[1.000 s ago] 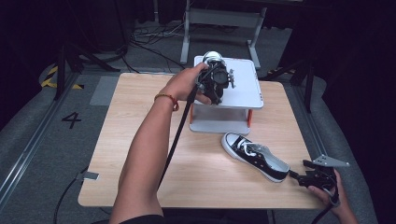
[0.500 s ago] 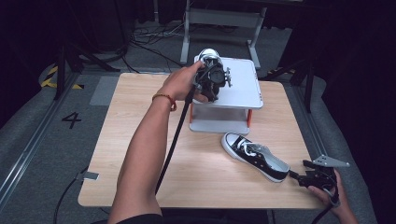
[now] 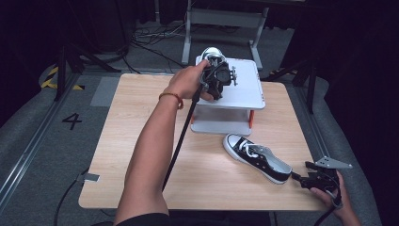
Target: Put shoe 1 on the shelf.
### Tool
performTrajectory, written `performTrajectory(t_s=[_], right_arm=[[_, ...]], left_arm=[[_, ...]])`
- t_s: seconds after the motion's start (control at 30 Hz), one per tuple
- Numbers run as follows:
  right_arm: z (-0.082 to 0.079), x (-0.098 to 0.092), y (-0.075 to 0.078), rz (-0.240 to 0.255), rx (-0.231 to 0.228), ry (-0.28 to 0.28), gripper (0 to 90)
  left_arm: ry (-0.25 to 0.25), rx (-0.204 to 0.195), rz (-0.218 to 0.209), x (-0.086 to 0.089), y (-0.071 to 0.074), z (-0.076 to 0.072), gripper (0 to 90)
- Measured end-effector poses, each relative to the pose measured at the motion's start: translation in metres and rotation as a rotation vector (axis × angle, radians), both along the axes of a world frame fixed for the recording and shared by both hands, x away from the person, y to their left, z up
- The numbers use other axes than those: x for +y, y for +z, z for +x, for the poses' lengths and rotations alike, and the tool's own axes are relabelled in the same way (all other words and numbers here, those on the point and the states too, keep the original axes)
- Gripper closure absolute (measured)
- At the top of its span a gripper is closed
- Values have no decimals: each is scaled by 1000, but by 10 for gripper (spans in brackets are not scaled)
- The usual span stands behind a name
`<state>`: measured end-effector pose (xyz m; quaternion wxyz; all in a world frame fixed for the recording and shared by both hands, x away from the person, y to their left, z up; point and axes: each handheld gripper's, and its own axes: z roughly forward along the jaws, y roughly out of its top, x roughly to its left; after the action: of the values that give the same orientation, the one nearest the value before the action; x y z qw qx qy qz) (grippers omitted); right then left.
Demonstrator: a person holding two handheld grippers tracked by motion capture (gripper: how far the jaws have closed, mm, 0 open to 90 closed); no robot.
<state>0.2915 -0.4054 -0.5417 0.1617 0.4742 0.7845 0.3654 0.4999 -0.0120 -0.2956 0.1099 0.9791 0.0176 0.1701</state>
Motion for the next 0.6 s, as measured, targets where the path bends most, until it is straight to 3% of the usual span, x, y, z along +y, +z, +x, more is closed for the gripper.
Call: performTrajectory(t_s=[0.1, 0.27, 0.33, 0.4, 0.47, 0.53, 0.6], right_arm=[[0, 0, 0, 1, 0, 0, 166], [-1, 0, 0, 0, 0, 1, 166], [0, 0, 0, 2, 3, 0, 166], [0, 0, 0, 2, 3, 1, 166], [0, 0, 0, 2, 3, 0, 165], [0, 0, 0, 2, 6, 1, 165], [0, 0, 0, 3, 6, 1, 165]], left_arm=[[10, -35, -13, 1, 2, -3, 499], [27, -26, -21, 8, 3, -7, 401], [52, -40, -53, 13, 5, -8, 383], [57, -44, -59, 14, 6, -8, 346], [70, -91, -80, 14, 9, -10, 263], [67, -95, -143, 14, 15, -12, 274], [58, -72, -156, 15, 18, -13, 274]])
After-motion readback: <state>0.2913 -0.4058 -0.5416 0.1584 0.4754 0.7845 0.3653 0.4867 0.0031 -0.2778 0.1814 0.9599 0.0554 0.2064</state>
